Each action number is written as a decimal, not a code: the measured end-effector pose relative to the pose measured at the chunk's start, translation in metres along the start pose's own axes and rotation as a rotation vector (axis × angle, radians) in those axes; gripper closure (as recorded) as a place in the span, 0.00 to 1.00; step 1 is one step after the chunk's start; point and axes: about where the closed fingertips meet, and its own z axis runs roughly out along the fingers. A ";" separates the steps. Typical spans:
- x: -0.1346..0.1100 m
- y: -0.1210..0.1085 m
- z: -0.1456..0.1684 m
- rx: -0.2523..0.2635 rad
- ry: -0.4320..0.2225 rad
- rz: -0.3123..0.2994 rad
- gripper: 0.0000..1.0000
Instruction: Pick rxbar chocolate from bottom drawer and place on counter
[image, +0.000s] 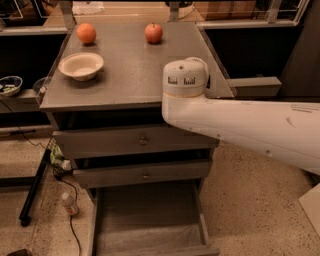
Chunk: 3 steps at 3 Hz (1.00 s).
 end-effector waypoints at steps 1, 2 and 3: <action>0.000 0.000 0.000 0.000 0.001 0.000 1.00; 0.002 0.003 0.003 0.006 0.020 -0.013 1.00; -0.003 -0.003 0.020 0.027 0.029 -0.006 1.00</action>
Offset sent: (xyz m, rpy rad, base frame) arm 0.0053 -0.0022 -0.0115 -0.0419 0.0173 -0.0363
